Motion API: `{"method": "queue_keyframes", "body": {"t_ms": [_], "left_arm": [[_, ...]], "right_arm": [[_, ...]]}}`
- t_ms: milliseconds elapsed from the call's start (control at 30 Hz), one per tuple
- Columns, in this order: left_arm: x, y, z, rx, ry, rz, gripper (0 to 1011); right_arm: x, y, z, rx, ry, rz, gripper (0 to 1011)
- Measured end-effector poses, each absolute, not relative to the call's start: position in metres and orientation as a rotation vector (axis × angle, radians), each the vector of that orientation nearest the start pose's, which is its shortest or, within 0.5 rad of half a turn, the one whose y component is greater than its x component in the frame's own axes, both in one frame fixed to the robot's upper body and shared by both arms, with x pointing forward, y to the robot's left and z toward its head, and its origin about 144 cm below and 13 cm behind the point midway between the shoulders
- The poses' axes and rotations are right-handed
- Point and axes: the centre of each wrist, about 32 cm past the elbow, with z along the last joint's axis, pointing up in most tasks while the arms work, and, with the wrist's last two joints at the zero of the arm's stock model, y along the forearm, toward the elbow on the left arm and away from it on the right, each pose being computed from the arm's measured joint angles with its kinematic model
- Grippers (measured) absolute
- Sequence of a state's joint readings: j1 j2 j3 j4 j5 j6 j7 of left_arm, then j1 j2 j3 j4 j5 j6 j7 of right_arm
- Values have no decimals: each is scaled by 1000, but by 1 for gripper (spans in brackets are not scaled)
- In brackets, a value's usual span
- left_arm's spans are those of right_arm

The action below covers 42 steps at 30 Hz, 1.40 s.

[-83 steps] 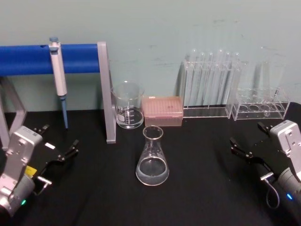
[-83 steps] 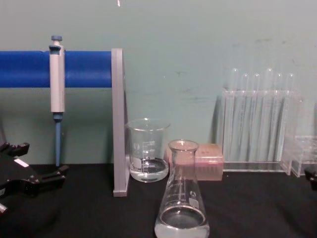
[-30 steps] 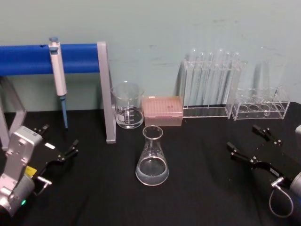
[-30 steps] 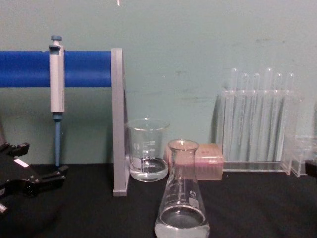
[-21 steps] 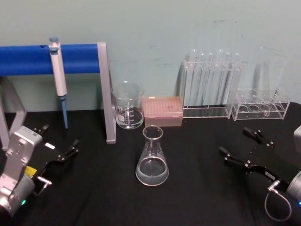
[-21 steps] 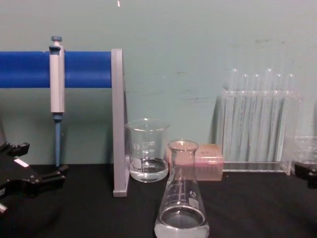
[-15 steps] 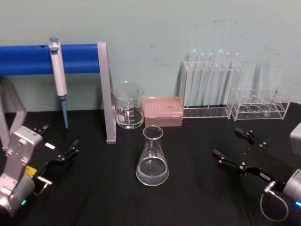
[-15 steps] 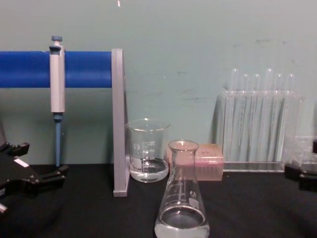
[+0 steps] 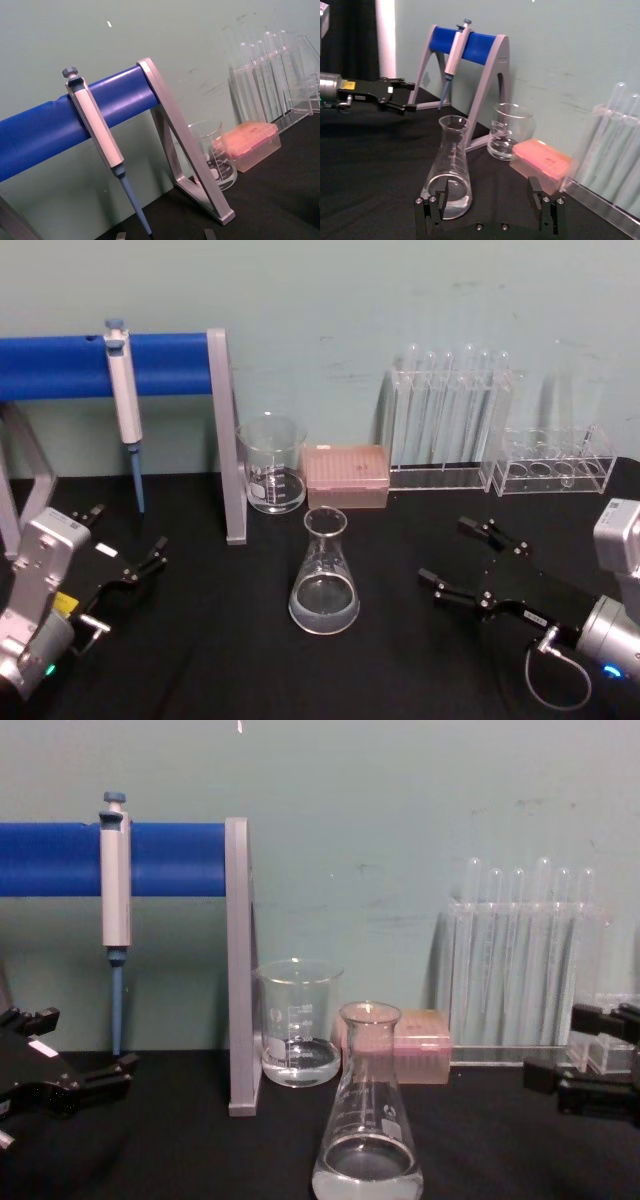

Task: Grasp the erlenmeyer flask with one hand, shake it three times, then place it back.

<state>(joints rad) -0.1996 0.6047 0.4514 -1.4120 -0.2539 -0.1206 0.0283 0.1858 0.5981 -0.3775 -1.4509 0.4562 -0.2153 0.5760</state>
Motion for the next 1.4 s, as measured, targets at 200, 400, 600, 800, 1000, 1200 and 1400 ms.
{"method": "queue_keyframes", "body": {"t_ms": [200, 400, 600, 800, 1000, 1200, 1400], "left_arm": [[489, 310, 1140, 304, -285, 1248, 1001], [489, 310, 1140, 304, -285, 1248, 1001], [489, 310, 1140, 304, -285, 1248, 1001], [489, 310, 1140, 304, -285, 1248, 1001], [489, 310, 1140, 304, -285, 1248, 1001], [489, 310, 1140, 304, -285, 1248, 1001], [489, 310, 1140, 304, -285, 1248, 1001]], "right_arm": [[501, -313, 1156, -86, -160, -679, 1000], [513, -304, 1152, -87, -146, -635, 1000], [524, -297, 1148, -89, -136, -610, 1000], [533, -290, 1145, -95, -131, -603, 1000], [542, -282, 1143, -96, -124, -599, 1000], [549, -275, 1142, -89, -116, -588, 1000], [555, -269, 1142, -77, -111, -578, 1000]]}}
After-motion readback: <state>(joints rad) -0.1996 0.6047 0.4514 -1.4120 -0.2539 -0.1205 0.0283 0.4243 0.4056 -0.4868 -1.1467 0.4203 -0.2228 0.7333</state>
